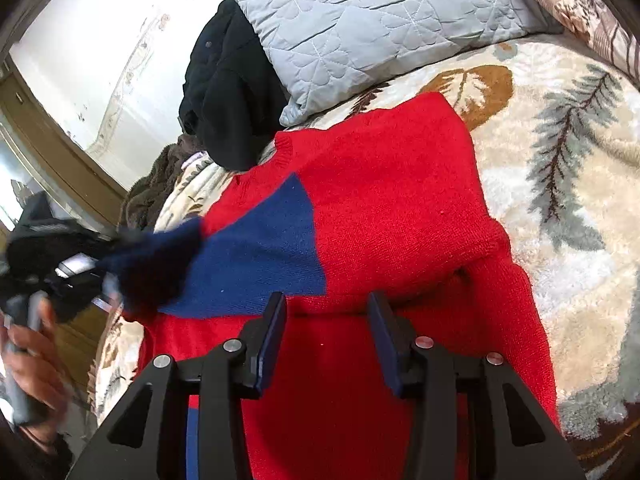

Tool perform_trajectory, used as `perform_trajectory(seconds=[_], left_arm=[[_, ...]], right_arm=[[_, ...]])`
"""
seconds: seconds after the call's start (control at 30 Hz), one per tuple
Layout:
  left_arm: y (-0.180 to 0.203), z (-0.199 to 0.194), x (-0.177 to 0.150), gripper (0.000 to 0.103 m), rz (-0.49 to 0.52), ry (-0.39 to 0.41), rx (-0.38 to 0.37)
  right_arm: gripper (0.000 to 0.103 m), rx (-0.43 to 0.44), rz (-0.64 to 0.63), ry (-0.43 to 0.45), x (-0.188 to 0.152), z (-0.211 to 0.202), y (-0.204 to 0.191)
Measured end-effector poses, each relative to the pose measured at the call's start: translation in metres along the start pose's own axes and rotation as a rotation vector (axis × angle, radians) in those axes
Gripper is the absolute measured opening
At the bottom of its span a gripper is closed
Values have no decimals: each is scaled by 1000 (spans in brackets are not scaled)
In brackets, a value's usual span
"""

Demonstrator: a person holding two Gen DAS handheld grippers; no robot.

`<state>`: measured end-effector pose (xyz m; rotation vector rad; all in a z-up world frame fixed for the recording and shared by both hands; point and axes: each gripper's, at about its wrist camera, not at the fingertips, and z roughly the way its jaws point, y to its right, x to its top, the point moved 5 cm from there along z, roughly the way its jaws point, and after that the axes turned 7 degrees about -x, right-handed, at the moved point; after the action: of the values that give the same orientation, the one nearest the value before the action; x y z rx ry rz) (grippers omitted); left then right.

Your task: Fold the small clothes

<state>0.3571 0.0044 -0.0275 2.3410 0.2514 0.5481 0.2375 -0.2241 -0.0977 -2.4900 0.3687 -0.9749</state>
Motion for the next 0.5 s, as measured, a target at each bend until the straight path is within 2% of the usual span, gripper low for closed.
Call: perform_trajectory(seconds=[0.17, 0.27, 0.3, 0.37, 0.4, 0.43, 0.47, 0.5], left_arm=[[-14, 54, -27, 6, -19, -95, 75], [-18, 55, -34, 10, 10, -103, 67], [-17, 51, -35, 14, 17, -113, 57], [-17, 31, -38, 30, 10, -135, 8], [-18, 19, -38, 33, 6, -118, -25], [-21, 4, -39, 48, 3, -94, -54], [-25, -13, -40, 68, 4, -69, -67], [-35, -30, -41, 74, -4, -34, -67]], right_arm=[[44, 57, 43, 4, 0, -1, 8], [44, 63, 47, 4, 0, -1, 8], [44, 62, 47, 3, 0, -1, 8], [44, 54, 44, -1, 0, -1, 7], [44, 33, 32, -7, 1, -1, 4], [44, 9, 14, -12, 2, -1, 1], [47, -32, -24, -14, 3, -2, -7], [48, -49, -55, -11, 5, -2, -14]])
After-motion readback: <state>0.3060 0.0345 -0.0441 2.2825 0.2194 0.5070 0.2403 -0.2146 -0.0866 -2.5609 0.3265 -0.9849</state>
